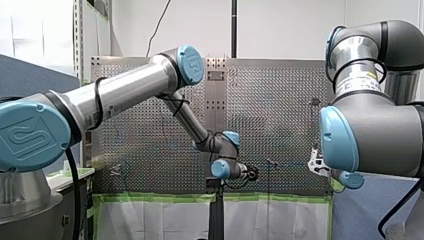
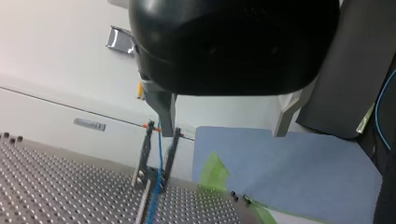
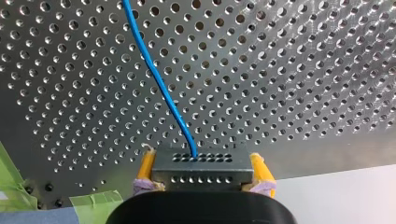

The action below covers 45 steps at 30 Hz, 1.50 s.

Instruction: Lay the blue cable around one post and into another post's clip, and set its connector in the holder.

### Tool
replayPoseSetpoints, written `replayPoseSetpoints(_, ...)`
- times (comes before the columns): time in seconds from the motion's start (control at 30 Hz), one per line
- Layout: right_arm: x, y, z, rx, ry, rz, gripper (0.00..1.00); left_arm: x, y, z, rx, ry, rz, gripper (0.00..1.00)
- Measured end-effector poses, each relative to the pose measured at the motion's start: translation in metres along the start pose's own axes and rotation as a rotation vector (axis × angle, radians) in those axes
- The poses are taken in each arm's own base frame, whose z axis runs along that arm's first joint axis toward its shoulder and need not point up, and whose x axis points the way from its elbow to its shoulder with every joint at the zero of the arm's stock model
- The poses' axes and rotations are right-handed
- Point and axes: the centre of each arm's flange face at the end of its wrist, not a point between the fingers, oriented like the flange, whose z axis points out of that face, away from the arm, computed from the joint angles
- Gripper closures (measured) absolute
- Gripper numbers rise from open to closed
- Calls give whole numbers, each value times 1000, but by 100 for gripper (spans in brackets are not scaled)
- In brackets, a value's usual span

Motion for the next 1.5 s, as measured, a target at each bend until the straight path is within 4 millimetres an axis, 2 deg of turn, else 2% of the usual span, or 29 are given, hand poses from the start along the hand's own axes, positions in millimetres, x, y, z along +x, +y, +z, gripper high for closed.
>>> replayPoseSetpoints(0.13, 0, 0, 0, 1, 2, 6, 100, -15, -21, -3, -2, -24, 19, 0)
replayPoseSetpoints(0.33, 1, 0, 1, 1, 6, 11, 100, -27, -37, -6, -30, -47, 23, 0)
replayPoseSetpoints(0.83, 1, 0, 1, 1, 6, 19, 100, -26, -47, -10, -75, -49, 20, 0)
replayPoseSetpoints(1.5, 0, -1, 1, 3, 6, 24, 100, -26, -46, -10, -86, -49, 18, 0)
